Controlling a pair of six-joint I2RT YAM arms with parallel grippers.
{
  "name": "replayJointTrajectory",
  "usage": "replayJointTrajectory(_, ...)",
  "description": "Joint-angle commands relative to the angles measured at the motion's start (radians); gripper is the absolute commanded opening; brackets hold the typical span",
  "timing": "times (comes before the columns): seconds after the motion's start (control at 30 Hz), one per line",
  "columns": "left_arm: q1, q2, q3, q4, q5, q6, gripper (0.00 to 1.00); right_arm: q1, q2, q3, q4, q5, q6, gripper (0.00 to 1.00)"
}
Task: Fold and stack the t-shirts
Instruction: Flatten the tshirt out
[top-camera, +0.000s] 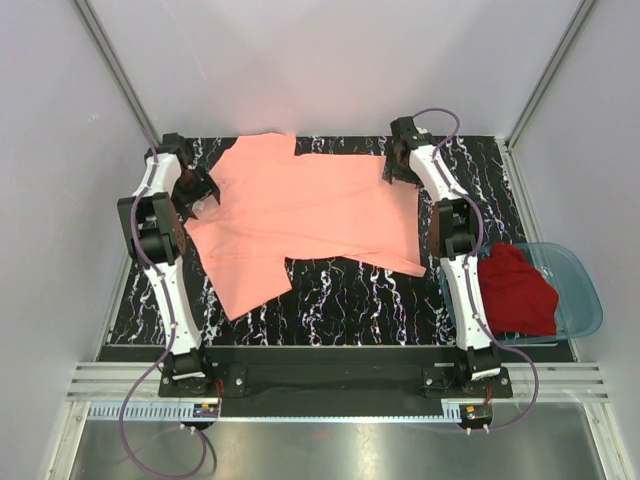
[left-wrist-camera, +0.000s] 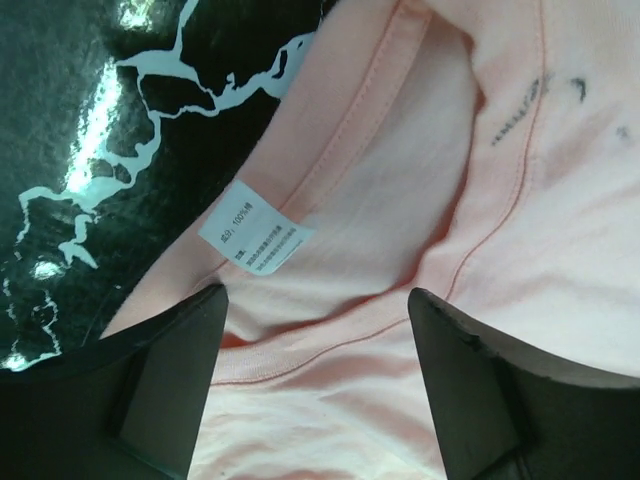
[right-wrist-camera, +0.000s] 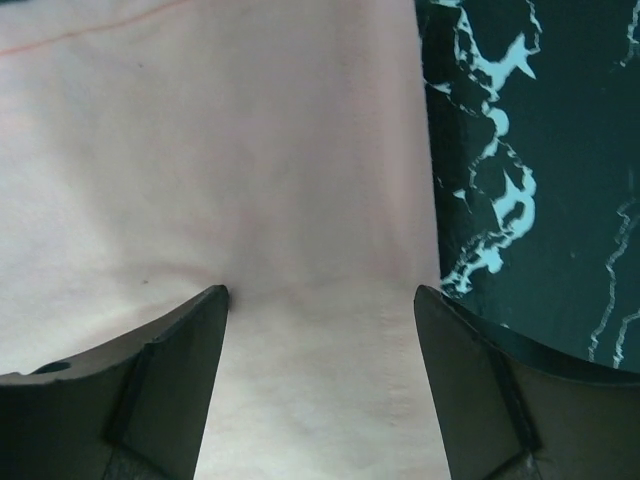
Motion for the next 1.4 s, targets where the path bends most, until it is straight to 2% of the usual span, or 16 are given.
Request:
replayJointTrajectory(0.0, -0.047, -0.172, -0.088, 0.005, -0.111, 0.053, 0.83, 0.017, -0.148, -0.07, -0.069, 0.053, -0.029, 0.84)
replayJointTrajectory(0.17, -0.133, -0.537, -0.336, 0.08, -0.216, 0.036, 0.87, 0.118, -0.396, -0.279, -0.089, 0.034, -0.022, 0.86)
replayJointTrajectory(0.23, -0.179, -0.622, -0.448, 0.073, -0.22, 0.022, 0.86, 0.152, -0.462, -0.388, -0.096, 0.031, -0.01, 0.86)
replayJointTrajectory(0.37, -0.265, -0.83, -0.708, 0.095, -0.125, -0.038, 0.79, 0.171, -0.672, -0.633, -0.037, -0.1, 0.081, 0.82)
replayJointTrajectory(0.4, -0.276, -0.86, -0.819, 0.108, -0.099, -0.074, 0.78, 0.171, -0.707, -0.739, -0.003, -0.127, 0.087, 0.8)
replayJointTrajectory(0.47, -0.318, -0.94, -0.925, 0.157, -0.041, -0.113, 0.71, 0.172, -0.772, -0.83, 0.099, -0.154, 0.101, 0.76)
replayJointTrajectory(0.53, -0.349, -0.987, -1.027, 0.181, -0.029, -0.157, 0.69, 0.171, -0.772, -0.868, 0.126, -0.179, 0.098, 0.73)
replayJointTrajectory(0.6, -0.433, -0.992, -1.061, 0.194, -0.059, -0.159, 0.69, 0.169, -0.739, -0.859, 0.138, -0.196, 0.098, 0.74)
replayJointTrajectory(0.67, -0.543, -0.919, -1.024, 0.139, -0.155, -0.147, 0.7, 0.171, -0.696, -0.844, 0.138, -0.197, 0.093, 0.76)
replayJointTrajectory(0.77, -0.624, -0.817, -0.969, 0.091, -0.259, -0.147, 0.73, 0.171, -0.641, -0.821, 0.134, -0.171, 0.089, 0.78)
replayJointTrajectory(0.9, -0.656, -0.779, -1.009, 0.129, -0.268, -0.18, 0.77, 0.172, -0.573, -0.786, 0.12, -0.167, 0.079, 0.79)
replayJointTrajectory(1.0, -0.658, -0.696, -1.021, 0.085, -0.266, -0.251, 0.8, 0.171, -0.532, -0.778, 0.131, -0.132, 0.072, 0.8)
replayJointTrajectory(1.13, -0.668, -0.626, -1.056, 0.089, -0.205, -0.285, 0.81, 0.171, -0.493, -0.769, 0.158, -0.099, 0.061, 0.81)
replayJointTrajectory(1.27, -0.685, -0.639, -1.145, 0.097, -0.162, -0.3, 0.78, 0.171, -0.438, -0.724, 0.154, -0.081, 0.046, 0.82)
replayJointTrajectory(1.3, -0.691, -0.651, -1.185, 0.123, -0.136, -0.279, 0.73, 0.172, -0.43, -0.711, 0.157, -0.085, 0.044, 0.82)
replayJointTrajectory(1.37, -0.71, -0.714, -1.181, 0.07, -0.153, -0.297, 0.73, 0.171, -0.403, -0.695, 0.158, -0.088, 0.044, 0.82)
